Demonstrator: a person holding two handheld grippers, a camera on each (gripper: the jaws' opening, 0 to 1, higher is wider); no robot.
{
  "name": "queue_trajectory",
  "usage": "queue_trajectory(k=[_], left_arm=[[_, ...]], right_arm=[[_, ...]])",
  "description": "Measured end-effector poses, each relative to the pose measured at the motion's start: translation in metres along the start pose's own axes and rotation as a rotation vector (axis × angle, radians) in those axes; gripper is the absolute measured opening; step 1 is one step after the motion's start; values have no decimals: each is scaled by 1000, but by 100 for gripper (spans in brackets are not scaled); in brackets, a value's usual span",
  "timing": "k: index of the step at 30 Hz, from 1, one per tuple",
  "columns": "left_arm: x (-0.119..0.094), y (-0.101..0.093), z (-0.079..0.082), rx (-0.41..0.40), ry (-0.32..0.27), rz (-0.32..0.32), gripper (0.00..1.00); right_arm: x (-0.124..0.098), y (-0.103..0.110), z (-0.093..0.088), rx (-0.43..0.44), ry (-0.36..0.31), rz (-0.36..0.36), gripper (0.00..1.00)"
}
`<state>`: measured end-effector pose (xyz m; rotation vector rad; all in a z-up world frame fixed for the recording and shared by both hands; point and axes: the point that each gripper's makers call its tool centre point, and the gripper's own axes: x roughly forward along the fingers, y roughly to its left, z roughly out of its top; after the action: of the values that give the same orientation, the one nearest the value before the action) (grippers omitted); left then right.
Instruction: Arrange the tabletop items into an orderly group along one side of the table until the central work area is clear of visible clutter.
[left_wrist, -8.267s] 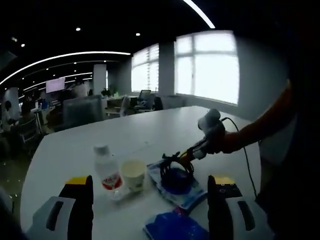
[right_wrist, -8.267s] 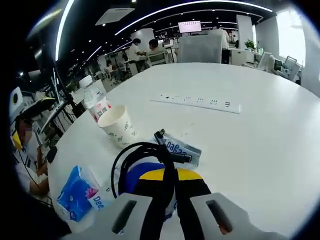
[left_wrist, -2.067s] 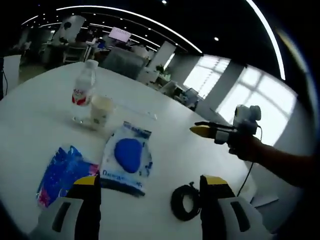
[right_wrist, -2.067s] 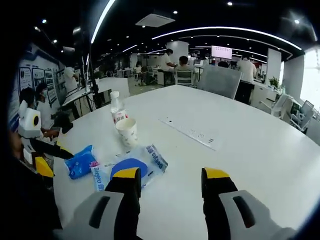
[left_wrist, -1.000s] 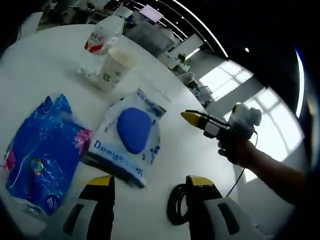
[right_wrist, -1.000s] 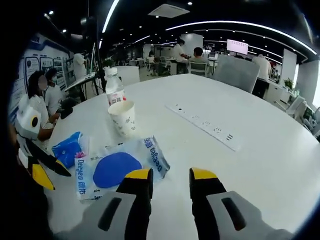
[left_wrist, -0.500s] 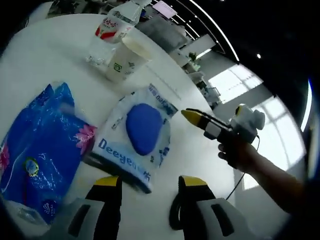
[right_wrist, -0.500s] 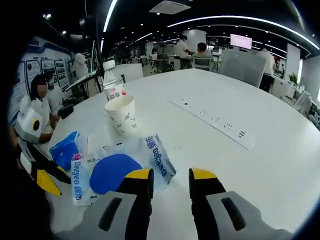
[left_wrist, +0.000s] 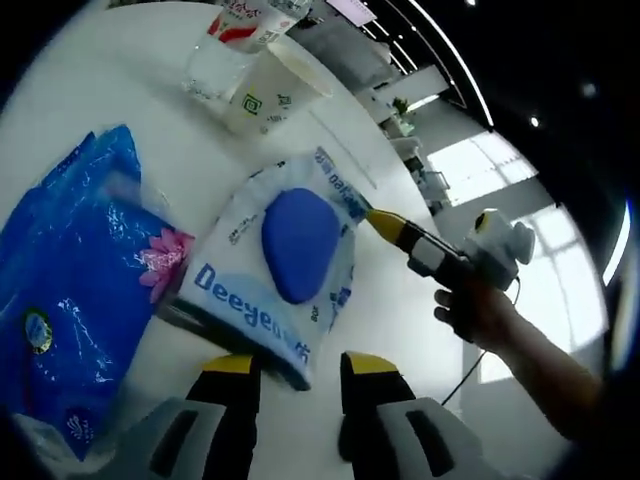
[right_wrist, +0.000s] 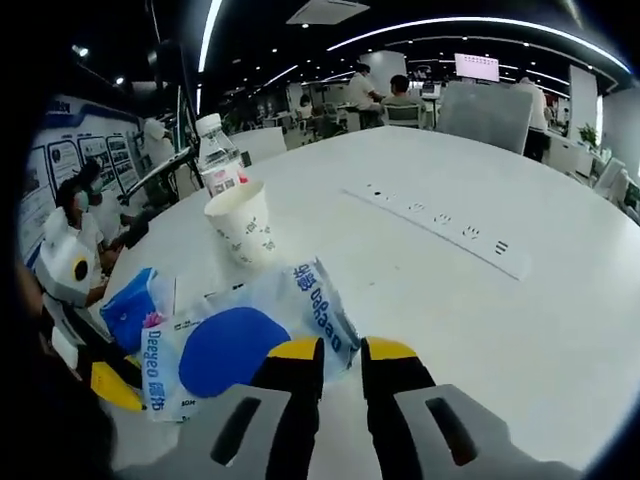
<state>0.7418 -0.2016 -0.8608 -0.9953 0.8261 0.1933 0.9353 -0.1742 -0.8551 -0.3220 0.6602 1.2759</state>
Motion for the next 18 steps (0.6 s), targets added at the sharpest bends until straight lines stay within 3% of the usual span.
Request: queue_trajectory(k=[4,7,14,16,18], left_arm=[[4,5,0,6,9,15,18],[9,16,3,-5,13,33,14],[9,10,3,-15,14,21,15],[9,11,3,-15,14,21,15],[10,11,3,-18,16,20,14]], right_arm=[[-1,-4,-4,17,11,-16,1],[0,-3,-8,28,17,-9,0],[2,-6,4,59,-25,-2,15],[4,-15,1,17,3,-38,15],[5,-15,4,34,-19,-32,15]])
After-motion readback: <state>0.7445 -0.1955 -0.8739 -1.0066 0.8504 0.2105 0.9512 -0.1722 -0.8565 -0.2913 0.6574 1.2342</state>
